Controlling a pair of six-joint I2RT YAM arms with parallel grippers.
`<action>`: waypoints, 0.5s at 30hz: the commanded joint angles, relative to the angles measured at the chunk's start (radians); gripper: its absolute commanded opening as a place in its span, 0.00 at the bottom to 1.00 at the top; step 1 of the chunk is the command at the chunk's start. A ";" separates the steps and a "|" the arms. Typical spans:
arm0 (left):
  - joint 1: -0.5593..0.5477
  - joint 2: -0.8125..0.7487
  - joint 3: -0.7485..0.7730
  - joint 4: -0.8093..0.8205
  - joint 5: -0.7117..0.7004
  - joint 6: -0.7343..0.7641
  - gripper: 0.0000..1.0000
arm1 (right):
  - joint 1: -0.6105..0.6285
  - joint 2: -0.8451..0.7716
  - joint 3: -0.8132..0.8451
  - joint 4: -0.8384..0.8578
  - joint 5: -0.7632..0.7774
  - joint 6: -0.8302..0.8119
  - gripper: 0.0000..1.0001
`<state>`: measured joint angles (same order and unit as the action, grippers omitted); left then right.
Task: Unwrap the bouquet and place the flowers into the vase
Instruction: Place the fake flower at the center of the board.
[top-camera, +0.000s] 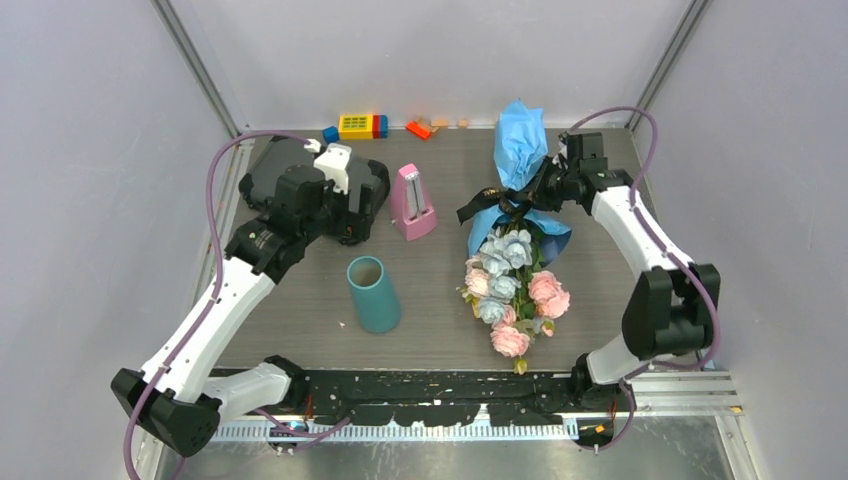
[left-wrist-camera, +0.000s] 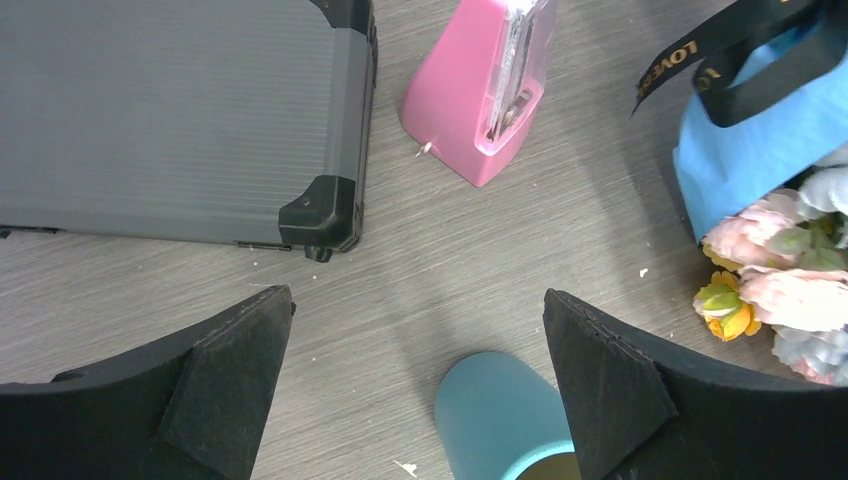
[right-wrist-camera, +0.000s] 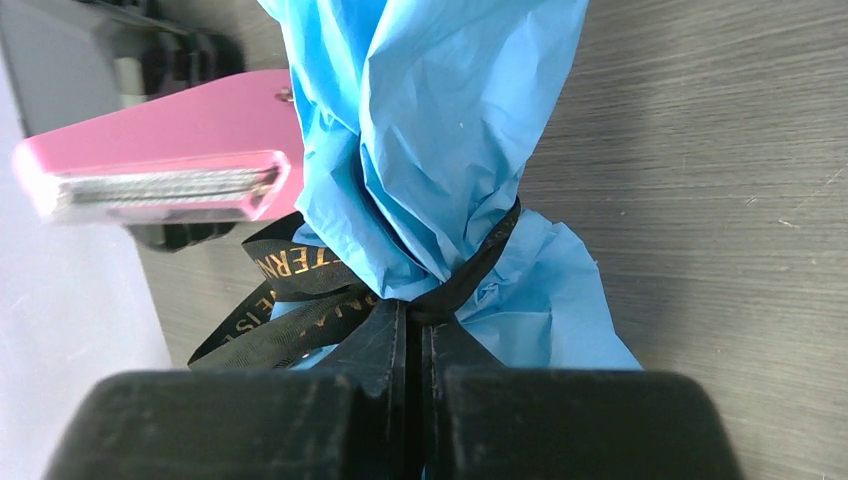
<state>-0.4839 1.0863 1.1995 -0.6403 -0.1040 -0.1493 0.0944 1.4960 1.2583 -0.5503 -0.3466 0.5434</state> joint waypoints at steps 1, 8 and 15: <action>0.004 -0.003 -0.007 0.031 0.014 -0.003 1.00 | 0.003 0.096 0.000 0.077 -0.024 0.000 0.00; 0.004 0.006 -0.017 0.039 0.025 -0.003 1.00 | 0.016 0.217 0.002 0.205 0.041 -0.031 0.00; 0.004 0.017 -0.029 0.048 0.036 0.002 1.00 | 0.050 0.342 0.046 0.248 0.080 -0.057 0.10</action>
<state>-0.4839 1.0988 1.1805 -0.6342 -0.0910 -0.1497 0.1204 1.7916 1.2518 -0.3771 -0.3069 0.5217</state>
